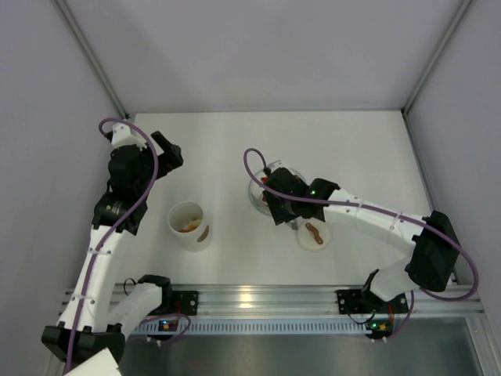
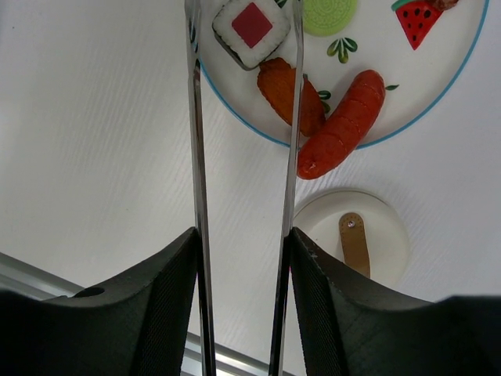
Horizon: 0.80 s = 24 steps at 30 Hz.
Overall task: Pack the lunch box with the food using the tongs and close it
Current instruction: Pick up the fake food from the plate.
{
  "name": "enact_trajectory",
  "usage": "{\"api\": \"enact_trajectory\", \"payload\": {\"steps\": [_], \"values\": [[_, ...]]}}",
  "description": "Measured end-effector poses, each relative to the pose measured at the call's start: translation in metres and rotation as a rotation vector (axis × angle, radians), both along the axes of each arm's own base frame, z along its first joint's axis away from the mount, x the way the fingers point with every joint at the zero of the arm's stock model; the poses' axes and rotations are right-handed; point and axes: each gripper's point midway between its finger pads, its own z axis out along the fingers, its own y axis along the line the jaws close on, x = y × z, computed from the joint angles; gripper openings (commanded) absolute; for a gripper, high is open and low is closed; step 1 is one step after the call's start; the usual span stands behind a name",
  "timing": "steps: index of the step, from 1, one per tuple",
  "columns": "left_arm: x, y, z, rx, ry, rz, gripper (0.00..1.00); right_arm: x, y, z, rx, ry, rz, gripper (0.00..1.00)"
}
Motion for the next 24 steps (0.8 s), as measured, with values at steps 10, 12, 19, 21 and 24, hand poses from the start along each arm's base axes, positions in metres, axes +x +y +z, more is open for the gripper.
{"api": "enact_trajectory", "payload": {"steps": [10, 12, 19, 21, 24], "values": [[0.0000, 0.0000, 0.0001, 0.000, 0.000, 0.000, 0.99, -0.0010, -0.0039, -0.0034, -0.004, 0.005, -0.005, 0.45], [0.0000, 0.0000, 0.0001, 0.000, 0.000, 0.000, 0.99, -0.0014, -0.0044, -0.0036, -0.005, 0.006, -0.005, 0.43], [0.0000, -0.0001, 0.0001, 0.000, 0.000, 0.000, 0.99, -0.0013, -0.0043, -0.0031, -0.004, 0.005, -0.004, 0.25], [0.0000, 0.0000, 0.0001, 0.000, 0.000, 0.000, 0.99, -0.0013, -0.0045, -0.0029, -0.005, 0.005, -0.004, 0.24], [0.0000, 0.0000, 0.0001, 0.000, 0.000, 0.000, 0.99, -0.0006, -0.0050, 0.0008, -0.007, -0.001, -0.002, 0.24]]}}
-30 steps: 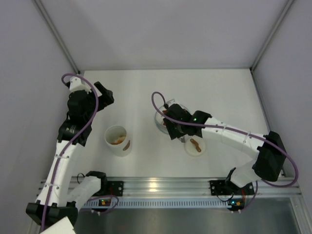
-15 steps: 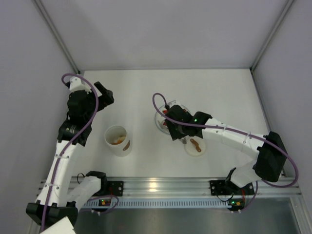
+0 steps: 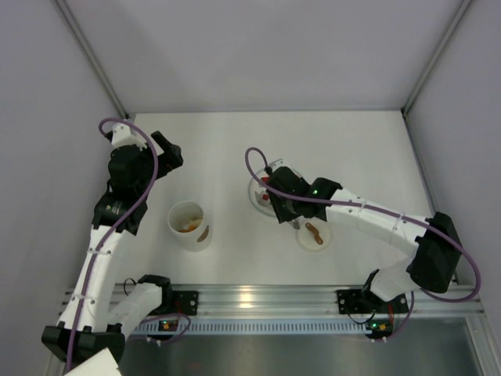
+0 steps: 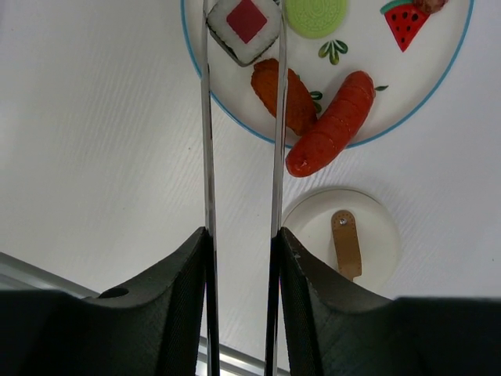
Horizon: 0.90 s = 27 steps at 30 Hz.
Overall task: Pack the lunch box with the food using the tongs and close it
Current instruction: Pick up the fake food from the plate, then place the fake food in the packing box.
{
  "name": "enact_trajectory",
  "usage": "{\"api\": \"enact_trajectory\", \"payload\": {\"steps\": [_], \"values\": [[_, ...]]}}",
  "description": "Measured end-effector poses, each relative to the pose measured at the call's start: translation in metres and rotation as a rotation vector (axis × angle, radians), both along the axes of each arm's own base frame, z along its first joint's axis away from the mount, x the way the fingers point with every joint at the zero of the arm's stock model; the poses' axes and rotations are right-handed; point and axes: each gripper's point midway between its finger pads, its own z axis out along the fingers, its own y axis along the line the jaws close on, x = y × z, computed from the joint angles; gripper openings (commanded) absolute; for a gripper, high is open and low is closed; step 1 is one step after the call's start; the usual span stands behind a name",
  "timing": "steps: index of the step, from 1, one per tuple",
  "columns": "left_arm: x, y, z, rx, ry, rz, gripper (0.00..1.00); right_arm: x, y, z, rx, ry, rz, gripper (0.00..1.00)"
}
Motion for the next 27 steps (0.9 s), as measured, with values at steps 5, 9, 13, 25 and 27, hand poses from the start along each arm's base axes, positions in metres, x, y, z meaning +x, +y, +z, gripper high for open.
{"api": "enact_trajectory", "payload": {"steps": [5, 9, 13, 25, 27], "values": [[0.000, 0.000, 0.000, 0.000, 0.000, 0.000, 0.99, 0.007, 0.004, 0.025, 0.029, -0.044, 0.003, 0.24], [0.000, 0.000, 0.000, 0.000, 0.000, 0.000, 0.99, 0.012, 0.011, 0.055, 0.088, -0.095, 0.007, 0.22], [0.000, 0.000, 0.000, 0.000, 0.000, 0.000, 0.99, 0.013, 0.017, 0.081, 0.139, -0.131, 0.015, 0.22], [0.000, 0.000, 0.000, 0.000, 0.000, -0.001, 0.99, -0.052, 0.089, 0.160, 0.288, -0.193, 0.256, 0.24], [0.000, 0.000, 0.000, 0.000, 0.001, -0.001, 0.99, -0.061, 0.104, 0.164, 0.297, -0.190, 0.291, 0.24]]}}
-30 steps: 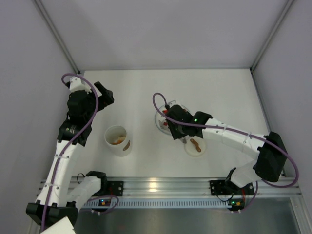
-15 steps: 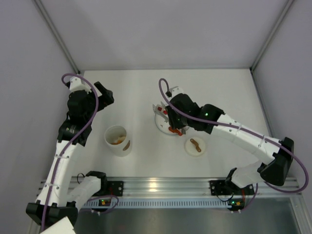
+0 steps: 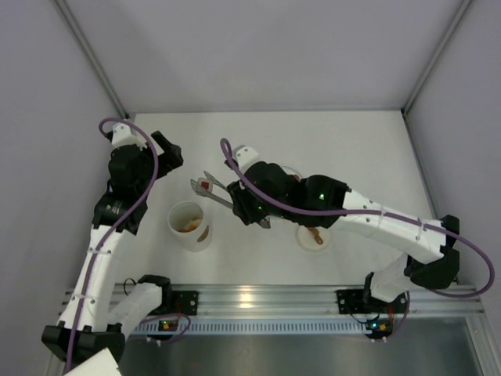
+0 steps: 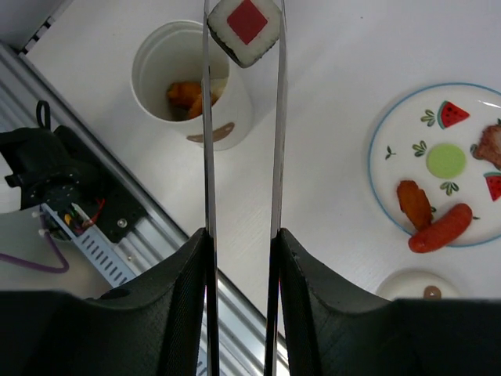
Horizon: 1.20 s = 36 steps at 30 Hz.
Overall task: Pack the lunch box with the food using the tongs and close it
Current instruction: Place the fake food in the packing box.
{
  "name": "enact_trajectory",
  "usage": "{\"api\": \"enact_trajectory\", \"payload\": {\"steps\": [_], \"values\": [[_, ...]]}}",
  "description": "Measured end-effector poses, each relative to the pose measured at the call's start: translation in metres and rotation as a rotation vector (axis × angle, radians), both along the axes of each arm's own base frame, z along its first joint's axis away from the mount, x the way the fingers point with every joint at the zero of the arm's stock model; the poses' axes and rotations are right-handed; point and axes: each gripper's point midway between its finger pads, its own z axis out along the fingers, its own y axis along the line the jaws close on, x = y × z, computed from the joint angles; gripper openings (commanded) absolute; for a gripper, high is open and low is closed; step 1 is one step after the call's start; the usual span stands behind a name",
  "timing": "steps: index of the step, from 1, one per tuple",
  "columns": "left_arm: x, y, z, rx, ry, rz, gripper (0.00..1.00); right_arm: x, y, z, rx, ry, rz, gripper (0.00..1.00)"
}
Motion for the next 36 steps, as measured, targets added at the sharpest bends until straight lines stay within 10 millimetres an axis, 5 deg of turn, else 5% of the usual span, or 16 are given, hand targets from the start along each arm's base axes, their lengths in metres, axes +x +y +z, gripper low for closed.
{"api": "enact_trajectory", "payload": {"steps": [11, 23, 36], "values": [[0.001, 0.000, -0.002, 0.001, 0.005, 0.000, 0.99, -0.033, 0.054, -0.045, -0.115, 0.037, 0.117, 0.31], [0.001, 0.000, -0.002, 0.001, 0.005, 0.001, 0.99, -0.036, 0.055, -0.048, -0.126, 0.039, 0.123, 0.48], [0.001, 0.000, -0.002, 0.001, 0.005, 0.000, 0.99, -0.028, 0.050, -0.039, -0.122, -0.001, 0.090, 0.50]]}}
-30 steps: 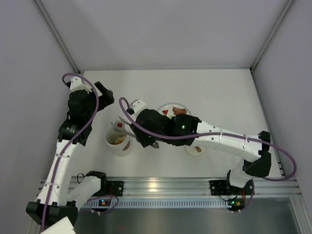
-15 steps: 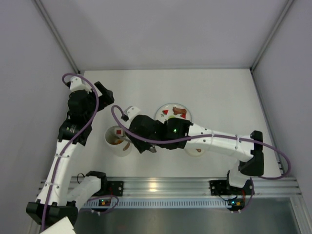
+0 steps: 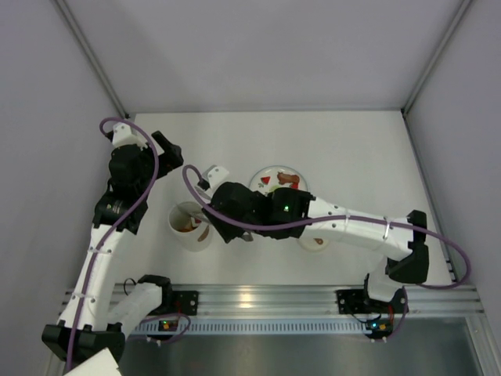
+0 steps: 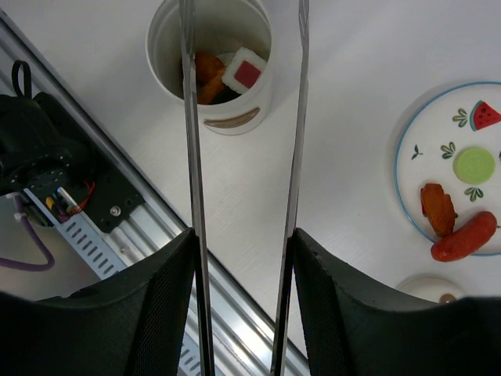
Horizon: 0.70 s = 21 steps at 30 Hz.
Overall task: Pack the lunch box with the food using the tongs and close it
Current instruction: Place the fake food in the packing box.
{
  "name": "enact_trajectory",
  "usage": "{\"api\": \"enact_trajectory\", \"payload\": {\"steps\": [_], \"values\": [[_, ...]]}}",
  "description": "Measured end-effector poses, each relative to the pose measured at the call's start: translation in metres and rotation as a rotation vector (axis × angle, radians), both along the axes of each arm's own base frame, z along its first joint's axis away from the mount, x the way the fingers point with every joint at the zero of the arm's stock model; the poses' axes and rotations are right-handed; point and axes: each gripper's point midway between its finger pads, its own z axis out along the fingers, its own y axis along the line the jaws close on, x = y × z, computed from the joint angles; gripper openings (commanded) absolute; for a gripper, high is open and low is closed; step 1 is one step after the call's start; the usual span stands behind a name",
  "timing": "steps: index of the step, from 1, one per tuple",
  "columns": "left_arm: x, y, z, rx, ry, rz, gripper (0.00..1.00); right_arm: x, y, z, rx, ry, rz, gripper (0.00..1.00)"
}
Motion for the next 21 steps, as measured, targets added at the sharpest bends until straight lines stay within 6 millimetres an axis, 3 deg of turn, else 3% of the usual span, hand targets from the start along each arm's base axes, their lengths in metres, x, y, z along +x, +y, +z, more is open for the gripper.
{"api": "enact_trajectory", "payload": {"steps": [5, 7, 10, 13, 16, 19, 21], "values": [[0.000, 0.000, 0.000, 0.000, 0.000, 0.000, 0.99, 0.018, -0.027, 0.031, 0.059, -0.052, -0.076, 0.50], [0.000, 0.000, 0.000, 0.000, 0.000, 0.000, 0.99, 0.032, -0.054, 0.042, 0.085, -0.072, -0.141, 0.50], [0.000, 0.000, 0.000, 0.000, 0.000, 0.000, 0.99, 0.056, -0.104, 0.042, 0.088, -0.095, -0.273, 0.50], [0.000, 0.000, 0.000, 0.000, 0.000, 0.000, 0.99, 0.072, -0.145, 0.022, 0.055, -0.092, -0.388, 0.50], [0.000, 0.000, 0.000, 0.000, 0.000, 0.000, 0.99, 0.076, -0.176, -0.018, -0.024, -0.056, -0.460, 0.49], [0.000, 0.000, 0.000, 0.000, 0.000, 0.000, 0.99, 0.073, -0.192, -0.058, -0.112, -0.010, -0.498, 0.49], [0.000, 0.000, 0.000, 0.000, 0.000, 0.000, 0.99, 0.070, -0.198, -0.074, -0.145, 0.010, -0.513, 0.49]]}}
